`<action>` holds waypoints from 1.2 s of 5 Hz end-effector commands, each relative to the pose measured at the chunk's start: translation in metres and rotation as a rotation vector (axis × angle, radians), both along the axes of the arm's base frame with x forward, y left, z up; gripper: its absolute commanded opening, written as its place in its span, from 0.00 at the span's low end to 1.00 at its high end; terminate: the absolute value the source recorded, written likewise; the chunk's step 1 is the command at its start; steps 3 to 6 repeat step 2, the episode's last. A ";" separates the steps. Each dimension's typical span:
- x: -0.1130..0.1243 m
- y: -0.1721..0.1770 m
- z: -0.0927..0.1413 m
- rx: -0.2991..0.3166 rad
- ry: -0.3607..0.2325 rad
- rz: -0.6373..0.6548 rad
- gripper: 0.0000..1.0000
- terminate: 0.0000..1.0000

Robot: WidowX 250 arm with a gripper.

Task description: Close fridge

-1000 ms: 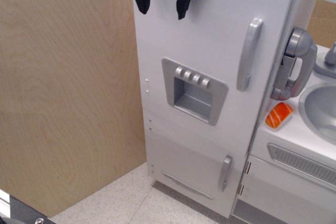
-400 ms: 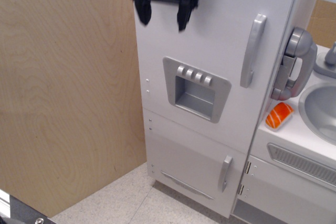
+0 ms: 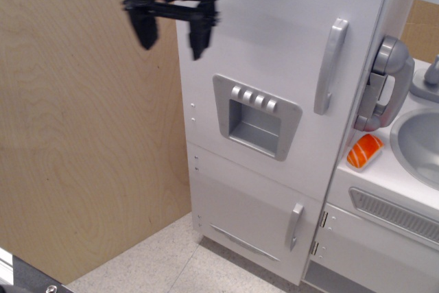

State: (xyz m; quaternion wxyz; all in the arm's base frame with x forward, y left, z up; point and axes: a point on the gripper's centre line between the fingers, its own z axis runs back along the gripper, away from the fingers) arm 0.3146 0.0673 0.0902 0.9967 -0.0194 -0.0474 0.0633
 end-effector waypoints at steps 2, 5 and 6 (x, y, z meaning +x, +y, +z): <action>-0.019 0.010 0.022 0.023 -0.068 -0.016 1.00 1.00; -0.019 0.010 0.022 0.023 -0.068 -0.016 1.00 1.00; -0.019 0.010 0.022 0.023 -0.068 -0.016 1.00 1.00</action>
